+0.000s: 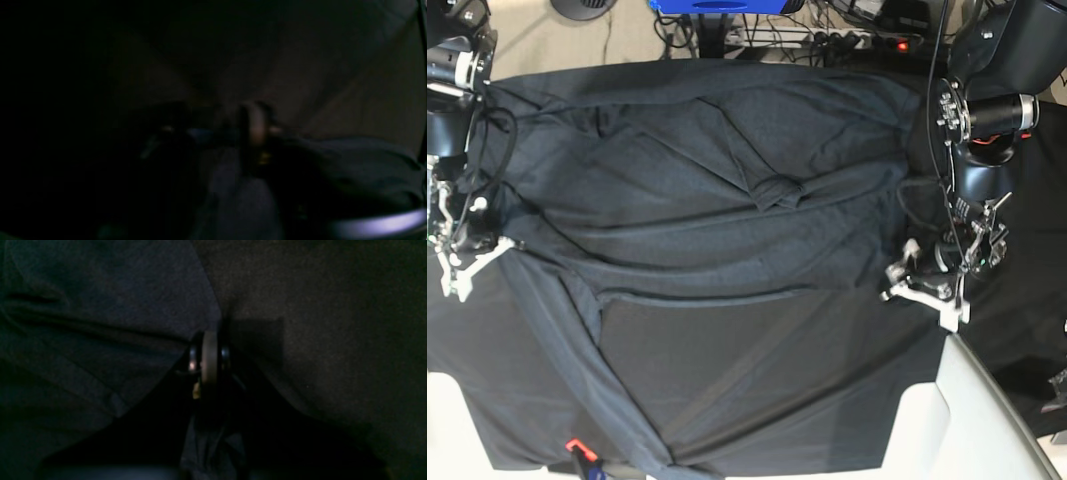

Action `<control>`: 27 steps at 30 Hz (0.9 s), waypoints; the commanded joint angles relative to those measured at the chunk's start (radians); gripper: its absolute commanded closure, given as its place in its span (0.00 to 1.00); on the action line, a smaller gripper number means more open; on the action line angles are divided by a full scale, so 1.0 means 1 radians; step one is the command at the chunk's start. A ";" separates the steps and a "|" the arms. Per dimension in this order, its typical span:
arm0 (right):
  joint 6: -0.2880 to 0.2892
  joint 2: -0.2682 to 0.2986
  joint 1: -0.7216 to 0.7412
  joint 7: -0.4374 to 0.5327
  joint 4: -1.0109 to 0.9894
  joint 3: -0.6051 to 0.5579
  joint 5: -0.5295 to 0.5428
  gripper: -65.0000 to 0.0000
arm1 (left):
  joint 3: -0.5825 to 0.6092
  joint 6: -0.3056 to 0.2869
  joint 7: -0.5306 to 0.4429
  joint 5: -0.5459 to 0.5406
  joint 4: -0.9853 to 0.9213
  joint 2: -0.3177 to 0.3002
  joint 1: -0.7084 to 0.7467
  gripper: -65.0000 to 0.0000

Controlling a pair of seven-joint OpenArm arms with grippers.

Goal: Fold the T-shirt properly
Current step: 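Drag both grasped side edges toward the hem with both grippers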

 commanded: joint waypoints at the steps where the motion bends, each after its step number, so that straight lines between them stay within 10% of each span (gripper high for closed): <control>1: -0.003 0.018 0.015 0.000 0.010 0.001 -0.003 1.00 | 0.003 0.012 0.021 0.015 -0.009 -0.001 -0.009 0.83; 3: -0.003 0.018 0.017 0.000 0.010 0.001 -0.003 1.00 | 0.003 0.013 -0.002 0.015 -0.010 -0.001 -0.009 1.00; 27: -0.007 0.023 0.049 0.100 0.133 0.001 -0.005 1.00 | 0.004 0.012 0.131 0.009 0.215 -0.001 -0.088 1.00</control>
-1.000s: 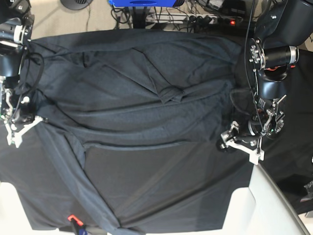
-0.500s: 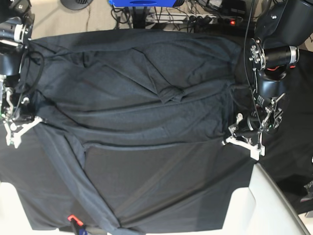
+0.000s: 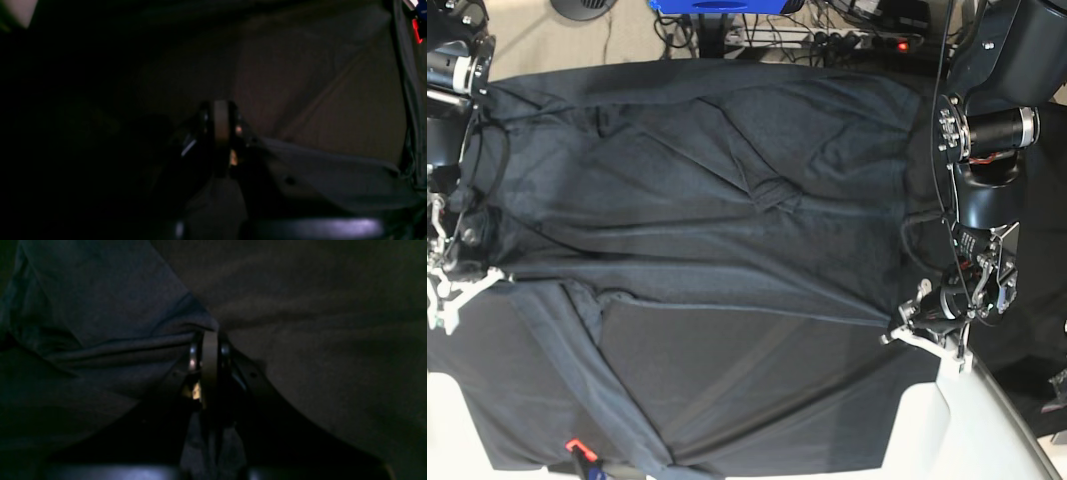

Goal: Fold the T-shirt properly
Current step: 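Drag both grasped side edges toward the hem with both grippers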

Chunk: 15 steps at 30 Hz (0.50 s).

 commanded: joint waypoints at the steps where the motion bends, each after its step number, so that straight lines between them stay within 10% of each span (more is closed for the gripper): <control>1: -0.002 0.018 0.034 0.018 0.028 0.002 0.004 1.00 | -0.001 -0.008 -0.011 -0.012 0.030 -0.013 -0.025 1.00; 15: -0.002 0.018 0.085 0.061 0.026 0.002 0.004 1.00 | -0.008 -0.008 0.038 -0.015 0.132 -0.011 -0.025 1.00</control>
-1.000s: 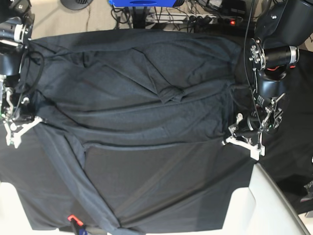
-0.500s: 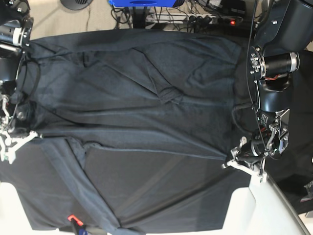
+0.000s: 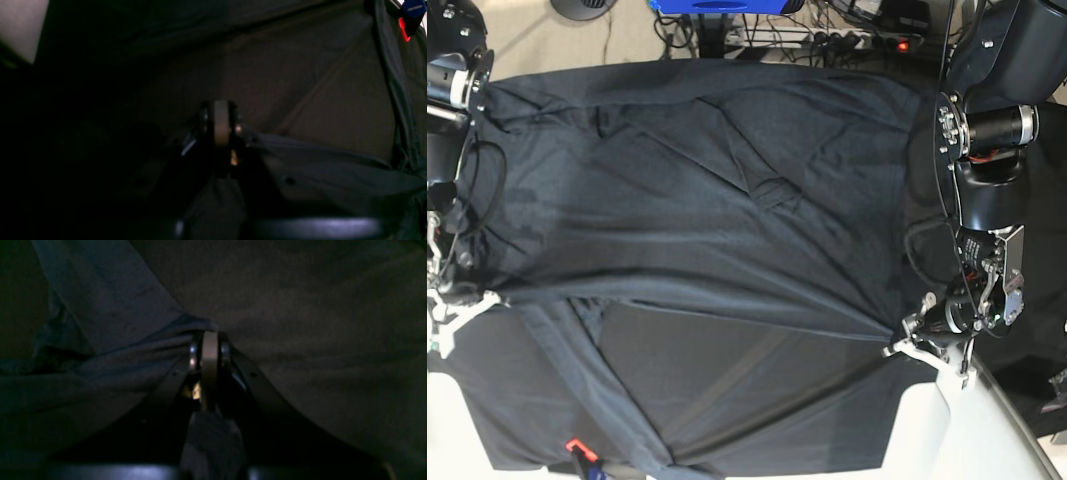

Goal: Fold the T-shirt properly
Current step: 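Drag both grasped side edges toward the hem with both grippers, then fold the grasped shirt half with the left gripper toward the collar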

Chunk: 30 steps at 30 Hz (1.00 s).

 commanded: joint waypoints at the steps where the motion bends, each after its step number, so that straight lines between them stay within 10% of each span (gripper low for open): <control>1: -0.002 0.018 0.029 0.044 0.012 0.002 0.004 1.00 | -0.005 -0.008 -0.013 -0.012 0.021 -0.012 -0.031 1.00; 22: -0.002 0.018 0.026 0.086 -0.097 -0.001 0.002 1.00 | 0.003 -0.008 -0.010 -0.108 0.119 -0.015 0.075 1.00; 30: 0.000 0.035 0.028 0.024 -0.094 -0.001 0.002 1.00 | -0.002 -0.008 0.130 -0.110 0.301 -0.015 0.196 1.00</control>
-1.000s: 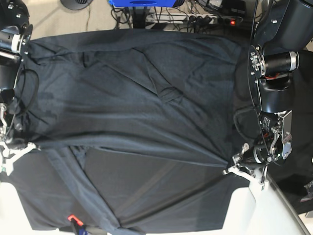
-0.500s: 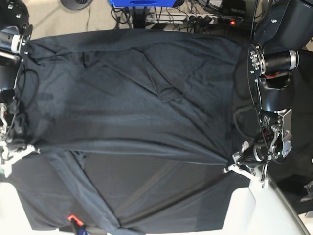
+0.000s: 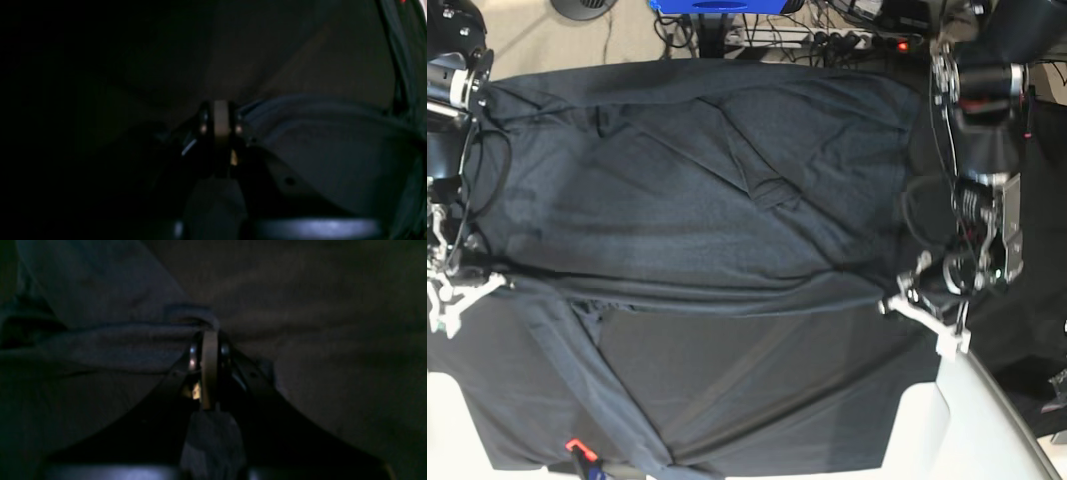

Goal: Fold the T-shirt properly
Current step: 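Fold the grasped shirt half with the left gripper toward the collar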

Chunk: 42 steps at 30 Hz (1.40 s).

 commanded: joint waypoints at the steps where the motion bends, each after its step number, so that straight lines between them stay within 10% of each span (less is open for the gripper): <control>1: -0.001 0.027 0.029 0.021 0.019 0.002 0.005 1.00 | -0.009 -0.008 0.012 -0.022 0.056 -0.010 -0.007 1.00; 42: -0.001 0.042 -0.182 -0.203 0.306 0.015 0.008 1.00 | -0.103 -0.009 0.118 -0.023 0.586 -0.037 0.517 1.00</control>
